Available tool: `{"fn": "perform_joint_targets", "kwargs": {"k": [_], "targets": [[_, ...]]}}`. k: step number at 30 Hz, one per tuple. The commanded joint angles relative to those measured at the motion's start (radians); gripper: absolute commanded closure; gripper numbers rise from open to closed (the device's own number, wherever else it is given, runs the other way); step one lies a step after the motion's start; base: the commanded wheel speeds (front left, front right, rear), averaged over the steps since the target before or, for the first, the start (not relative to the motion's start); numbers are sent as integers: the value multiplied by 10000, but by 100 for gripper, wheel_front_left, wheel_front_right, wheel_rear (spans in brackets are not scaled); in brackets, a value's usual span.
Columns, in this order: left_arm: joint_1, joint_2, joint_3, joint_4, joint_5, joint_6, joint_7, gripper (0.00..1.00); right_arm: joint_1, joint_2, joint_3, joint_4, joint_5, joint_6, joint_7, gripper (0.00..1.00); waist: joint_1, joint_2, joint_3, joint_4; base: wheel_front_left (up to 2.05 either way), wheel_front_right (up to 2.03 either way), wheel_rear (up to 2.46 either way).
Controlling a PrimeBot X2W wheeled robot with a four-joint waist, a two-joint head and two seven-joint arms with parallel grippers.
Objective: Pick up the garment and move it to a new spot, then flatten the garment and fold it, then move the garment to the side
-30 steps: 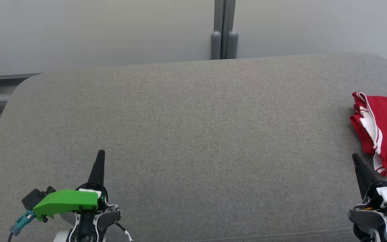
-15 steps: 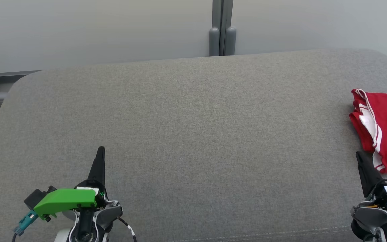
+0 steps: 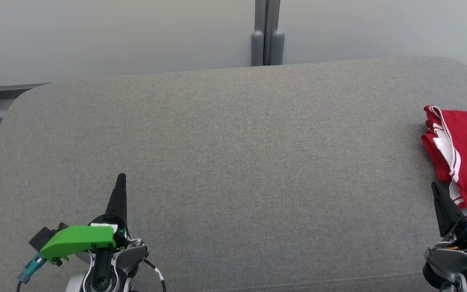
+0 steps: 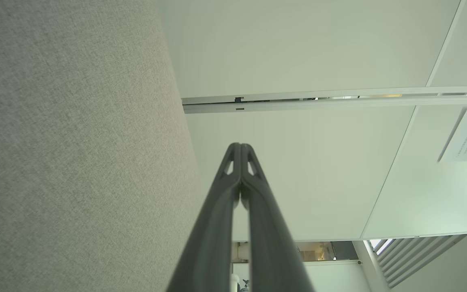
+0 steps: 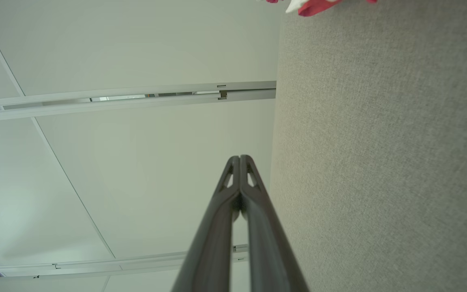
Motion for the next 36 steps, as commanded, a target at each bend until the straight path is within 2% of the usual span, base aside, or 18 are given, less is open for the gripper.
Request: {"fn": "perform_joint_targets", "kwargs": {"k": [1,36], "targets": [[-115,1,18,20,-54,-38,34,100,-112,-48,-25,11,35,4,16,100,0,0,-1,0,0,0,0],[-116,0,-9,15,-82,-38,11,100,-111,-48,-22,9,37,4,14,100,0,0,-1,0,0,0,0]]}}
